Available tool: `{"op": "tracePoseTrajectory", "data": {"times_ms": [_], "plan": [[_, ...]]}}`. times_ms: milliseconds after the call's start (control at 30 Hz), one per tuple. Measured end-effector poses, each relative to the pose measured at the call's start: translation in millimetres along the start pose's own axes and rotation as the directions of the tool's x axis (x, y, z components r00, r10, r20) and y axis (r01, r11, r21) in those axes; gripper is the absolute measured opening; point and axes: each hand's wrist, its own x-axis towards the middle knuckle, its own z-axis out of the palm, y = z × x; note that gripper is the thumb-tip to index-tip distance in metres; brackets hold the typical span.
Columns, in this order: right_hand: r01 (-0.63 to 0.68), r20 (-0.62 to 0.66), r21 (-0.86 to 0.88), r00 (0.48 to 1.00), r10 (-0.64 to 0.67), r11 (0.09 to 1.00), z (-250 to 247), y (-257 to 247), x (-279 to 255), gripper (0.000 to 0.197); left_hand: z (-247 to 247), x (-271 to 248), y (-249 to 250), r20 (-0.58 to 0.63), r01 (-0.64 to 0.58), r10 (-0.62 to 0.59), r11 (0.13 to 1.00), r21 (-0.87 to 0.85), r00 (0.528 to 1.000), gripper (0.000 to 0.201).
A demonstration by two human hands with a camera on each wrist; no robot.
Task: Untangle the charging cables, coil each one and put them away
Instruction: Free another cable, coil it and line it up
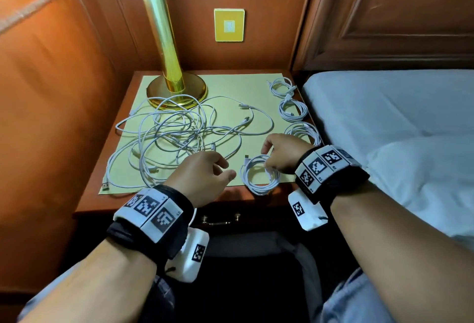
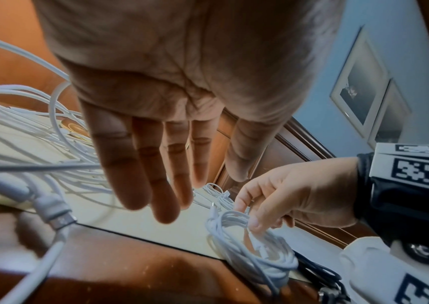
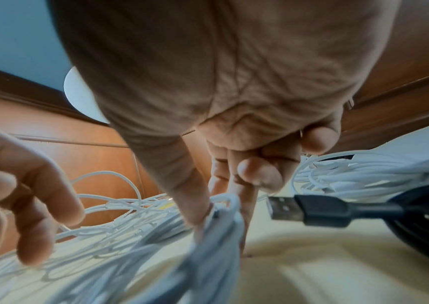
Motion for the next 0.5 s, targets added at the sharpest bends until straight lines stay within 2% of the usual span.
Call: {"op": "tracePoseTrajectory", "data": {"times_ms": [133,267,500], "plan": [[-0.026,-0.040,-0.057,0.999,0.024,0.998,2,-2,1,0.021,-4,-3,-1,0.009,-0.001,0.001,1.000,-0.004,1.000,0.028],[-0.051,-0.039,-0.047,0.998,0.049,0.998,1,-5,-1,0.028,-10,-5,-5,0.001,-0.009,0.009,1.000,-0.014,1.000,0.028],[-0.012,-0.128,0.026,0.992,0.015,1.000,-4,-27,-8,0.026,-33,-9,-22,-0.098,-0.005,-0.003,0.997,-0.079,0.995,0.017]]}}
